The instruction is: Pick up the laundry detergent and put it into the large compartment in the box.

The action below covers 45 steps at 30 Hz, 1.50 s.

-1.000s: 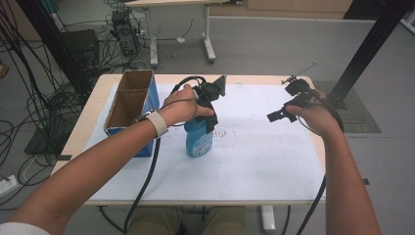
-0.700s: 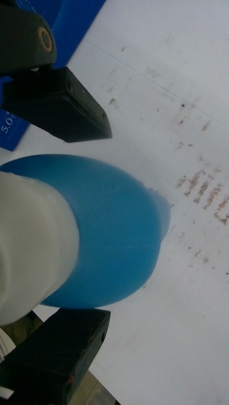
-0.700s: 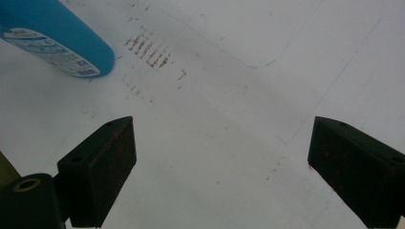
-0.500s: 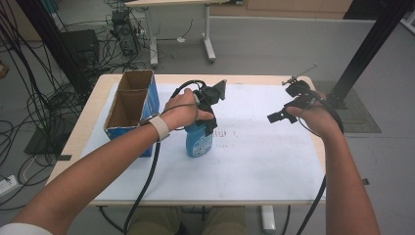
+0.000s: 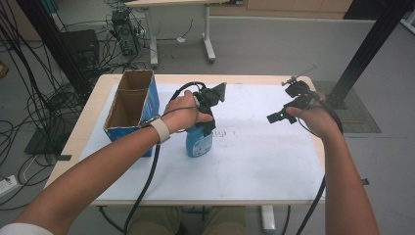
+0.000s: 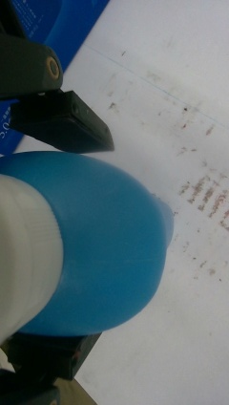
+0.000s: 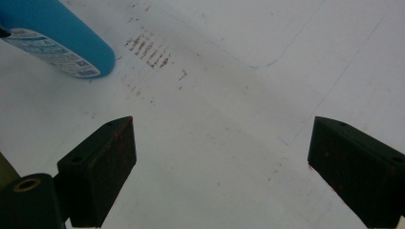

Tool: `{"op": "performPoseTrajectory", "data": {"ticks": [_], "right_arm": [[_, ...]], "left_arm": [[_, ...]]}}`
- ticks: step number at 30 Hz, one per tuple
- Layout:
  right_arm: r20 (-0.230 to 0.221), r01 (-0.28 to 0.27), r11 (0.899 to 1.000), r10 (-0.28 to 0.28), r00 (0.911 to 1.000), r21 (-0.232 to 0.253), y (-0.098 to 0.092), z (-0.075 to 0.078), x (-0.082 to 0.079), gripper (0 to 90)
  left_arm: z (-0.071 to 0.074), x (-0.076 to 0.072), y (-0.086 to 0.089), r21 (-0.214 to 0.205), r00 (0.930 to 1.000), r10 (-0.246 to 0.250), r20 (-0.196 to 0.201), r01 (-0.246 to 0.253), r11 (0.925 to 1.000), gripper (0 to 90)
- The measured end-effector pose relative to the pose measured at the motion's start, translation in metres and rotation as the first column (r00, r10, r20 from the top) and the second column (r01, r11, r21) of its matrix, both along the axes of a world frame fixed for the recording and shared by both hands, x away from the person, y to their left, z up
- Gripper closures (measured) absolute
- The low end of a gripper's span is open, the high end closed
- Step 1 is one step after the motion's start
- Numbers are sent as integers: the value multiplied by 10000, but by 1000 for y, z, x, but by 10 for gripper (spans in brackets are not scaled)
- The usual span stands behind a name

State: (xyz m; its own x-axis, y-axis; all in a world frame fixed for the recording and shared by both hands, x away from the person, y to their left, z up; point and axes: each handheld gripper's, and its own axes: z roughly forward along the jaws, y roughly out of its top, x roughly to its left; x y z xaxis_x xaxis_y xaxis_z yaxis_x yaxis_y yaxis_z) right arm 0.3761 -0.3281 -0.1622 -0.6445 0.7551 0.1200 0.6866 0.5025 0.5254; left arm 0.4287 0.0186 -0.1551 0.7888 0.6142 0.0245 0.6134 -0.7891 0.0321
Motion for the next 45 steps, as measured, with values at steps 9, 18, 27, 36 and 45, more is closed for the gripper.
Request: {"op": "performPoseTrajectory", "data": {"ticks": [9,18,27,36,45], "right_arm": [[60,-25,10000,25,10000,-1,1,0,0,90],[71,-3,10000,3,10000,15,1,0,-2,90],[63,-16,10000,16,10000,13,1,-1,-1,90],[37,-4,10000,4,10000,-23,2,0,-1,90],[49,26,10000,-26,10000,-35,2,0,-2,90]], "left_arm": [[0,-3,-1,40,9998,85,184,-85,10000,280],[0,-3,-2,22,9999,91,127,-91,10000,370],[0,-1,-2,27,10000,52,67,-52,10000,372],[0,-1,-1,-5,10000,-29,73,29,10000,372],[0,-1,0,-11,10000,-21,46,21,10000,371]]}}
